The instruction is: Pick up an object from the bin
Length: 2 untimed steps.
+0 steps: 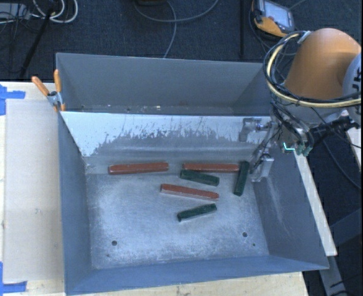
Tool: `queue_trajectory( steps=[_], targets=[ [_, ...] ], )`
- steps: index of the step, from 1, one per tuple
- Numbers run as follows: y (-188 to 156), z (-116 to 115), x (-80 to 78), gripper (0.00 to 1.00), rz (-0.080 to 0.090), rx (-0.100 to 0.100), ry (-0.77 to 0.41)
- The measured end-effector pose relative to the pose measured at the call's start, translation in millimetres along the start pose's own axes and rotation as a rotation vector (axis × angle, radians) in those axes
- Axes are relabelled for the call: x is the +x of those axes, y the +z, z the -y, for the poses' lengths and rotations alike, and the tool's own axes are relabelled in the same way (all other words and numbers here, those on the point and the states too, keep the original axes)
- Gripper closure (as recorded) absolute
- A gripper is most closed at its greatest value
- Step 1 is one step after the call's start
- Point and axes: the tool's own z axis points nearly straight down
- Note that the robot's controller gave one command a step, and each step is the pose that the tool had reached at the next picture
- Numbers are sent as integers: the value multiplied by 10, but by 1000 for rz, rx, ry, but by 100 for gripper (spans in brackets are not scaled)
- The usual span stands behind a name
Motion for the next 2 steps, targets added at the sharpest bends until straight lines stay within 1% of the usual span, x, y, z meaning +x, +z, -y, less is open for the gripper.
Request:
queue_trajectory(
  steps=[1, 2],
  targets=[
    [1036, -279, 17, 0, 0, -2, 133],
    [1359, -959, 650, 0, -3, -3, 94]
  ],
)
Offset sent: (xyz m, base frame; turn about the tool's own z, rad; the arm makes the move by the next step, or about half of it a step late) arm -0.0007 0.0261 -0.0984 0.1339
